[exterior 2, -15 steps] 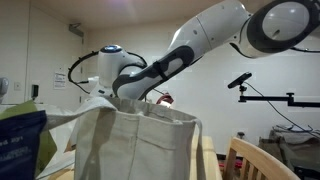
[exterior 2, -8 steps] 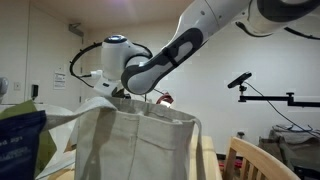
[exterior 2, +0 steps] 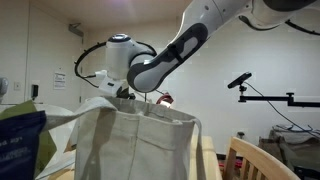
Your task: Pick up the three objects from the table, put them in the carrier bag and move the bag to the center of the table
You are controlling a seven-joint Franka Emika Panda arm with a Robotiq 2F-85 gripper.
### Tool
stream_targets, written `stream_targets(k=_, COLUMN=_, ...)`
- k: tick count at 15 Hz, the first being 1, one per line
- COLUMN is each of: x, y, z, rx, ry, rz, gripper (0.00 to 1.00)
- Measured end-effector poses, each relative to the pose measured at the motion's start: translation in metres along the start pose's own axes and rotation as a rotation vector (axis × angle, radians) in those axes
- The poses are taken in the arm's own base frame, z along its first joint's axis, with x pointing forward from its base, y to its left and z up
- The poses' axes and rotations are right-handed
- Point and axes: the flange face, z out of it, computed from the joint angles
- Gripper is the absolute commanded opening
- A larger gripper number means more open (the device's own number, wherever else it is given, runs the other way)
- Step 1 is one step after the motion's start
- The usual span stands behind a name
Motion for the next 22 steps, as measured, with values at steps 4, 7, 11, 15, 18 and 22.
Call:
stream_targets(k=4, x=0.000, y=0.000, z=0.000, rx=0.000, ry=0.000, rz=0.000, gripper=0.40)
stream_targets(k=7, x=0.000, y=0.000, z=0.000, rx=0.000, ry=0.000, rz=0.000, gripper=0.15)
stream_targets(k=11, x=0.008, y=0.006, z=0.001, rx=-0.018, ry=0.008, rz=-0.026, gripper=0.15)
stream_targets(k=15, x=0.014, y=0.007, z=-0.003, rx=-0.069, ry=-0.011, rz=-0.042, gripper=0.15)
stream_targets(k=18, x=0.018, y=-0.004, z=-0.010, rx=-0.122, ry=-0.040, rz=-0.033, gripper=0.15)
stream_targets(k=22, x=0.030, y=-0.031, z=-0.028, rx=-0.219, ry=-0.101, rz=-0.018, gripper=0.15)
